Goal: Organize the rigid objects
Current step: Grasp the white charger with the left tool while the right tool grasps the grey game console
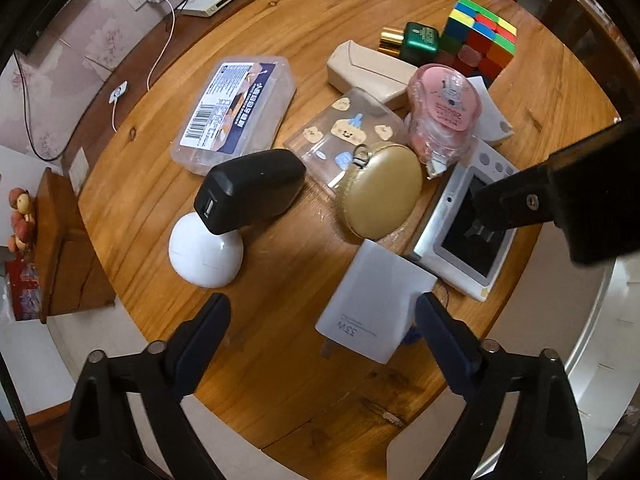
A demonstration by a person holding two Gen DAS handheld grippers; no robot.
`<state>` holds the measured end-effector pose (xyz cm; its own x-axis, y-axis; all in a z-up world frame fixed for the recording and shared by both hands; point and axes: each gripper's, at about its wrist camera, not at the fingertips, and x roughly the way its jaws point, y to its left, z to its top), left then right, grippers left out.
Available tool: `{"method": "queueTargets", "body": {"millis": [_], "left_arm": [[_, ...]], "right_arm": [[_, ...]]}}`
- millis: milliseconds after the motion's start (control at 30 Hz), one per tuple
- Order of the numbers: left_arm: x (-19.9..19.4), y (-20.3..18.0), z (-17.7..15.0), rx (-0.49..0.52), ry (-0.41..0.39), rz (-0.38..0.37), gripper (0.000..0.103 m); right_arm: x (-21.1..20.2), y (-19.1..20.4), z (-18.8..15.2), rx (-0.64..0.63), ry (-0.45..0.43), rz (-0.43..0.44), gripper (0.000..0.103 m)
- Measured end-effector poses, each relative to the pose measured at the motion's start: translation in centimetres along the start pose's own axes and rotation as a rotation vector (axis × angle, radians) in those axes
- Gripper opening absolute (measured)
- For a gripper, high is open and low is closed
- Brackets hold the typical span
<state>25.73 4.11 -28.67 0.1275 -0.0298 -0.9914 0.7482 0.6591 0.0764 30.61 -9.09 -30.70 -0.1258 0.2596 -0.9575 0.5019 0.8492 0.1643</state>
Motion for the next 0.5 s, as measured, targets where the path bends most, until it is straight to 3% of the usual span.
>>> {"method": "queueTargets", "body": {"millis": [100, 267, 500], "left_arm": [[0.2, 1.3, 0.4, -0.044, 0.000, -0.073, 0.089], [0.2, 1.4, -0.1, -0.051, -0.028, -0.134, 0.088], [-0.1, 0.7, -1.7, 0.014, -0.067, -0.145, 0.088]], "right_arm": [[0.1, 0.1, 0.3, 0.050, 0.014, 0.024, 0.085], [0.4, 0.6, 0.1, 0.061, 0.035, 0.014, 0.085], [0.0, -0.4, -0.2, 0.088, 0.012, -0.043, 0.085]]}}
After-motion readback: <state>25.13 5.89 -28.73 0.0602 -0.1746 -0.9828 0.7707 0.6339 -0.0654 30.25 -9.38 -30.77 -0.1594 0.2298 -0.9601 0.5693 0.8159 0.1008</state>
